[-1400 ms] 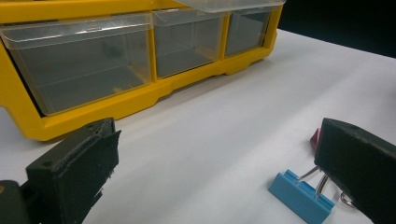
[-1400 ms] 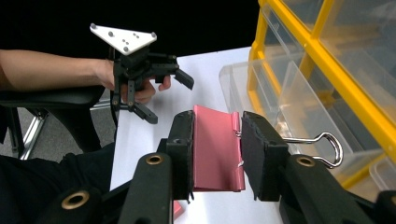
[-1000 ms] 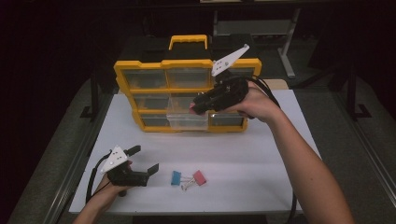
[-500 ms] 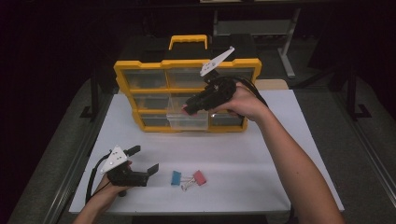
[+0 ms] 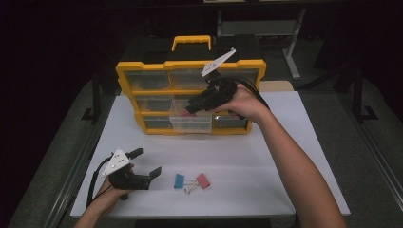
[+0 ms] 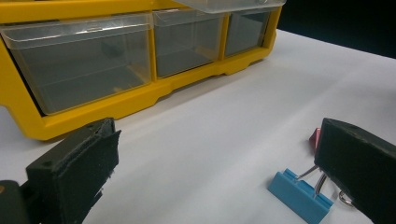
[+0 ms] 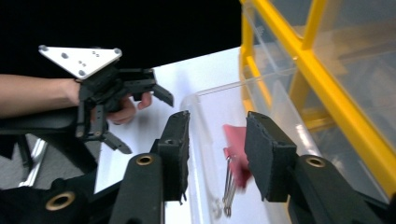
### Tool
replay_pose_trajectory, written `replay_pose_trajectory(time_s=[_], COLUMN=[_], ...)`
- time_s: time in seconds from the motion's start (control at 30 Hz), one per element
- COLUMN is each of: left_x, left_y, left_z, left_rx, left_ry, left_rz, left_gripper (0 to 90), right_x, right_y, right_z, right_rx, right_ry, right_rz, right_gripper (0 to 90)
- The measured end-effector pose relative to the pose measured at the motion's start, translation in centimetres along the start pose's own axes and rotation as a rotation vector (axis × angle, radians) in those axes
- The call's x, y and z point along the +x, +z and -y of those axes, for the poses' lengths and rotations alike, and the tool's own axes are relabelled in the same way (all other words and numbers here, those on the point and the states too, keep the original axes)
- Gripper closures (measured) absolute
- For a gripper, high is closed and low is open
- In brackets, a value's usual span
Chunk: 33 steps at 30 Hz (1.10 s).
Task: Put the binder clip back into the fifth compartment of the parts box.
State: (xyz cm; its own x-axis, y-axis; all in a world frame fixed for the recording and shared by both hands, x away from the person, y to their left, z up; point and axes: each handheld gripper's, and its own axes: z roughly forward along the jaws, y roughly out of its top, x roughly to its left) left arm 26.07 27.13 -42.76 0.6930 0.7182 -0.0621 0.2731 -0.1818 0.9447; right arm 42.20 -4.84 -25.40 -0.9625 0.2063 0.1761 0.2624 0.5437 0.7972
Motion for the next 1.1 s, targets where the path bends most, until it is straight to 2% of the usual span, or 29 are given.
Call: replay_pose_trajectory(time_s=[0.17,0.5,0.63,0.93,0.97,1.0,1.07,1.1], left_x=[0.0,0.0,0.0,0.1,0.1,0.1,0.1,0.1], left_y=[0.0,0.1,0.1,0.1,0.0,0.1,0.0,0.0], left_z=[0.0,0.0,0.0,0.0,0.0,0.1,0.1,0.1], left_rx=[0.011,-0.001,0.001,0.008,0.007,0.007,0.007,0.008], left_ry=[0.007,-0.003,-0.001,0.004,0.003,0.005,0.007,0.007], left_rz=[0.000,-0.001,-0.001,-0.004,-0.004,-0.003,-0.003,-0.003], left_gripper=[0.0,0.0,0.0,0.0,0.0,0.0,0.0,0.0], right_x=[0.2,1.1,1.4,1.7,1.8,1.8,1.9,2.1], right_y=[-0.7,-3.1,-3.9,-5.1,-5.2,-5.3,-5.4,-5.4], right_z=[0.1,0.8,1.4,2.8,3.0,3.2,3.6,3.8], right_rx=[-0.017,-0.025,-0.023,-0.022,-0.027,-0.025,-0.028,-0.032], right_ry=[-0.012,-0.058,-0.056,-0.059,-0.047,-0.065,-0.059,-0.040], right_rz=[0.025,0.083,0.094,0.111,0.109,0.116,0.124,0.115], right_gripper=[58.9,81.4,88.1,88.8,88.8,88.8,88.8,88.7])
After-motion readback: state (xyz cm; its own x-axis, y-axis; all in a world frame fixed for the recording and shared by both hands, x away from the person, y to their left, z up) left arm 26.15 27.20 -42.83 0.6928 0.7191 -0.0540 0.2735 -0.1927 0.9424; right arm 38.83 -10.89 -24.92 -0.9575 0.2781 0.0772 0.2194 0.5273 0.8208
